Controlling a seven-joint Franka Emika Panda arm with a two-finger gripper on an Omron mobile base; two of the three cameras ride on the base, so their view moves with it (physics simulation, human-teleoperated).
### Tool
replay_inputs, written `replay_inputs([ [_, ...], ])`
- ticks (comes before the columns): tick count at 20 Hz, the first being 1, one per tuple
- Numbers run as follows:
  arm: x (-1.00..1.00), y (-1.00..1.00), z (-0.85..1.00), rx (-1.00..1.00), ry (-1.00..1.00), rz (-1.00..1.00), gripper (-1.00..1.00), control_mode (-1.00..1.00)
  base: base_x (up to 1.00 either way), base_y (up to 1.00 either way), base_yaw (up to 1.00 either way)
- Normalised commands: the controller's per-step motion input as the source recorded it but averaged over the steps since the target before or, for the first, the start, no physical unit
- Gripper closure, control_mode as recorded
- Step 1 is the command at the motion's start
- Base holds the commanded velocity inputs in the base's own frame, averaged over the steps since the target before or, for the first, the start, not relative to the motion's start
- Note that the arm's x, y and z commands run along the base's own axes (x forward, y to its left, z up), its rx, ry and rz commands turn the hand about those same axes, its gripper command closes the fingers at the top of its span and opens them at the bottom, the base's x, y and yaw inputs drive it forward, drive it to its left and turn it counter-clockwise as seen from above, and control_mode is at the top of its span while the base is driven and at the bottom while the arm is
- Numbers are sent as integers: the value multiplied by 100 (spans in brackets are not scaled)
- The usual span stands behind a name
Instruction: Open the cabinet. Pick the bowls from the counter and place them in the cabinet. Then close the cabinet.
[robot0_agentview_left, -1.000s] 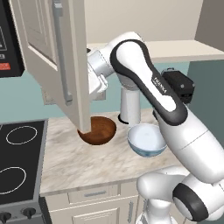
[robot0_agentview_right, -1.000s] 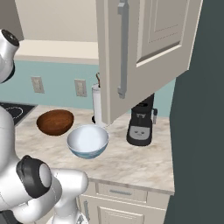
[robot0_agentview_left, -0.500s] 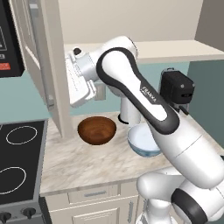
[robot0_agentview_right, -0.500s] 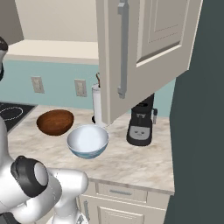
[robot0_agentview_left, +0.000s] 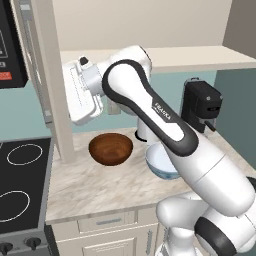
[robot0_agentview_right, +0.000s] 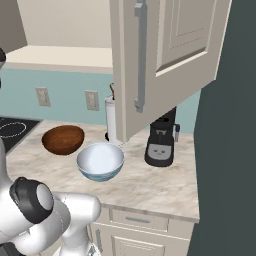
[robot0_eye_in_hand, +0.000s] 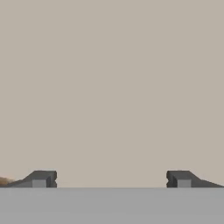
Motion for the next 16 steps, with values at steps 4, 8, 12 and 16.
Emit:
replay_inputs([
  [4,0,-3,-6,0,0,0,-100,-100,0,0,0],
  [8,-28,-36,-1,0,1,-3,-100,-100,0,0,0],
  [12,-44,-61,0,0,4,-11,-100,-100,0,0,0],
  [16,-16,-51,-7,-1,0,-31,-100,-100,0,0,0],
])
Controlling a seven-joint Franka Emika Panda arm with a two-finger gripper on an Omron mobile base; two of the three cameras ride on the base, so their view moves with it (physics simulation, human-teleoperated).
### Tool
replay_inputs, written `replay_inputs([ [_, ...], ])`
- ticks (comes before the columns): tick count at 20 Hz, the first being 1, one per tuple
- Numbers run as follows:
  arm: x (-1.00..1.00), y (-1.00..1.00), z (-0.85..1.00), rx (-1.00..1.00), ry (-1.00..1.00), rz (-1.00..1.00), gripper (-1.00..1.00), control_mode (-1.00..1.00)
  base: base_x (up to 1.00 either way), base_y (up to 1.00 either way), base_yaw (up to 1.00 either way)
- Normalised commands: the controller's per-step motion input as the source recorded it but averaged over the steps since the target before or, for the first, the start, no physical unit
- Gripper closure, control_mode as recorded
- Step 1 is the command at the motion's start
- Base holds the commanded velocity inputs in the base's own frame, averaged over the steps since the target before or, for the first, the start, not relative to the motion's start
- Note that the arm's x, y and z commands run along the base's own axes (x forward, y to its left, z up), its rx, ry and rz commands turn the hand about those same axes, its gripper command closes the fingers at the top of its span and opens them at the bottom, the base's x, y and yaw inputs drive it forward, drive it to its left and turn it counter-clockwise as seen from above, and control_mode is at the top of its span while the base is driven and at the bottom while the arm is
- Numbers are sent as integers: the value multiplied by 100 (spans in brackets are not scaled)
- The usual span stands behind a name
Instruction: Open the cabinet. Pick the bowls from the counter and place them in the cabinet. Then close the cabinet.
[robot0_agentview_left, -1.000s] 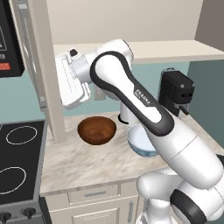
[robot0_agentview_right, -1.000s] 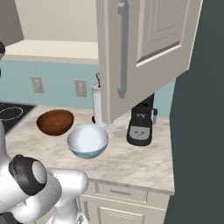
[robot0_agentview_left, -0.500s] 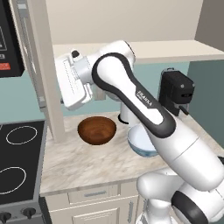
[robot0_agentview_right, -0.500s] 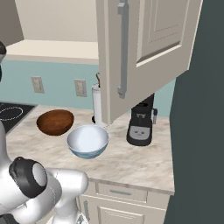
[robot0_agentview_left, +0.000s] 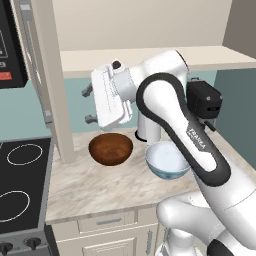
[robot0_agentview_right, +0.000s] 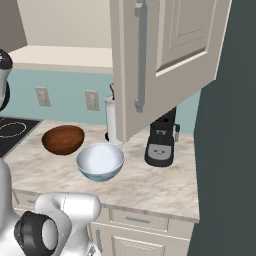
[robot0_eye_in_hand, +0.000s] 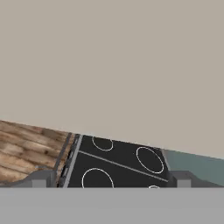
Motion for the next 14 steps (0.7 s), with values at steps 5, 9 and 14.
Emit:
replay_inputs([
  [5,0,-35,-29,-3,0,-49,-100,-100,0,0,0],
  [9,2,-34,-25,-5,8,-46,-100,-100,0,0,0],
  [14,14,-34,-13,-5,13,-34,-100,-100,0,0,0],
])
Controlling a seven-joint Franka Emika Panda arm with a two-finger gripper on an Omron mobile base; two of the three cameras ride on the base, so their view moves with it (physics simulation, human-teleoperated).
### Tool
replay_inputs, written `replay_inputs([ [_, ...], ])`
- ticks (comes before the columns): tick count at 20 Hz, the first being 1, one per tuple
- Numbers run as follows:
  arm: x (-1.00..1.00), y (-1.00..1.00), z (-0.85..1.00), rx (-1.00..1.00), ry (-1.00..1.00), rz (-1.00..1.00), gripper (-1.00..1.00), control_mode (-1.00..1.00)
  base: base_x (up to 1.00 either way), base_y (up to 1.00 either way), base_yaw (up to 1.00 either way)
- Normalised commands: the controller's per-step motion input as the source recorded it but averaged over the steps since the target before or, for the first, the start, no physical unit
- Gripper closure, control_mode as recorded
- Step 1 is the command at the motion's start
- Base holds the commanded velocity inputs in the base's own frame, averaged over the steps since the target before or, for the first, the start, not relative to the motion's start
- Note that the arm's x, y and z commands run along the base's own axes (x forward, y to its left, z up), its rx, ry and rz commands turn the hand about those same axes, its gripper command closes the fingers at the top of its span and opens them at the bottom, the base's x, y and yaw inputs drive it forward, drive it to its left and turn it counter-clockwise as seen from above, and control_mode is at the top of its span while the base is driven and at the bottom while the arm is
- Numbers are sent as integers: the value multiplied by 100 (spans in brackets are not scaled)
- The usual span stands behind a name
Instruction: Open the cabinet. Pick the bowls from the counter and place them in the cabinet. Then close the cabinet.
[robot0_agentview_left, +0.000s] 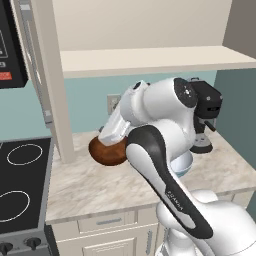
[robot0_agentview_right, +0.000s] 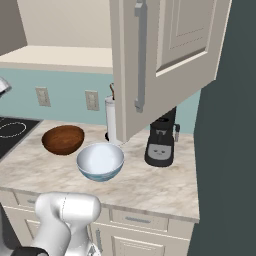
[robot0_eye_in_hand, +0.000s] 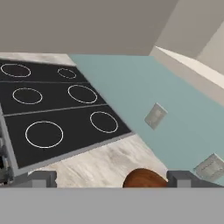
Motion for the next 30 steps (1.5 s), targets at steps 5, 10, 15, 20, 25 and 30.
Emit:
replay_inputs([
  [5,13,-37,-8,-4,12,-26,-100,-100,0,0,0],
  [10,13,-31,-15,-7,6,-17,-100,-100,0,0,0],
  [15,17,-18,-19,-9,6,-8,-100,-100,0,0,0],
  [20,24,-5,-30,-11,7,-1,-100,-100,0,0,0],
  [25,20,0,-44,-2,7,0,-100,-100,0,0,0],
  [30,26,0,-45,0,3,0,-100,-100,0,0,0],
])
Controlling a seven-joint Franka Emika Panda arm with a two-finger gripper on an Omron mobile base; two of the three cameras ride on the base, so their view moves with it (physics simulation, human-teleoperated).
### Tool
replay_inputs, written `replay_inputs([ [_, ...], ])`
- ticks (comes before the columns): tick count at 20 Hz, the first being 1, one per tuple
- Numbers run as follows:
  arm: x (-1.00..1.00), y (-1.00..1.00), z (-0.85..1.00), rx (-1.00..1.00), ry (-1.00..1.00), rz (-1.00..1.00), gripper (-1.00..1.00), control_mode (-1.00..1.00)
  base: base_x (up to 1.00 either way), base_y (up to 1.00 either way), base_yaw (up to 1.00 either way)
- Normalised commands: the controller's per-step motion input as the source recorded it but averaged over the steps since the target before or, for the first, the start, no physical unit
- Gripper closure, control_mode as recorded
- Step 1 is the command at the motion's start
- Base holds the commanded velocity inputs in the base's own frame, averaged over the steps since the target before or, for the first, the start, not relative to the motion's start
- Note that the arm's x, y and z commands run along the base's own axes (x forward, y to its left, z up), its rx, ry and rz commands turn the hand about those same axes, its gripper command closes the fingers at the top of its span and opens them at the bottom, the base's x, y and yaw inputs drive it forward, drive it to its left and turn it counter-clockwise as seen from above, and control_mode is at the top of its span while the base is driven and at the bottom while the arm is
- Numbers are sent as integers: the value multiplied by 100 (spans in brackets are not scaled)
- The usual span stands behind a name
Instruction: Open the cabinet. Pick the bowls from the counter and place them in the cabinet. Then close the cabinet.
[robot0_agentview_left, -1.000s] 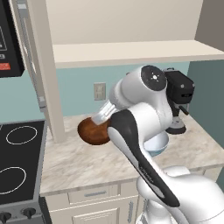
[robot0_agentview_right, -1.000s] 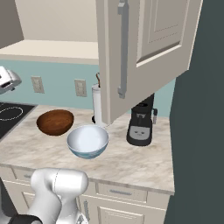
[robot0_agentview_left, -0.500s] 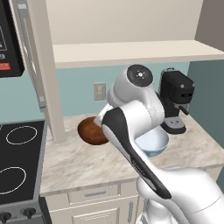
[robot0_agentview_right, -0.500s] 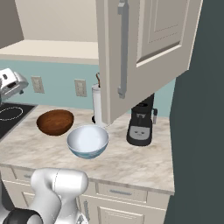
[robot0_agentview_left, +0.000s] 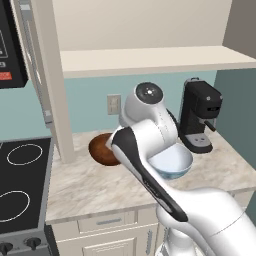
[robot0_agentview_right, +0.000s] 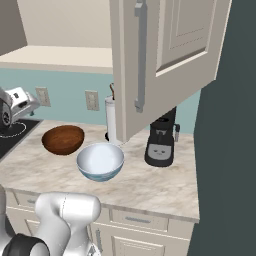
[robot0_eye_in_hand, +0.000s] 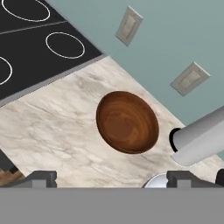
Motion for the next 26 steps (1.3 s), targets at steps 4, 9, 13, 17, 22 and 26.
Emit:
replay_inputs([
  [4,27,0,-48,0,3,0,-100,-100,0,0,0],
  [9,29,0,-35,-1,13,0,-100,-100,0,0,0],
  [13,27,0,-37,0,12,0,-100,-100,0,0,0],
  [17,27,0,-36,-1,12,0,-100,-100,0,0,0],
  [22,26,0,-40,-3,4,0,-100,-100,0,0,0],
  [26,22,0,-50,-3,0,0,-100,-100,0,0,0],
])
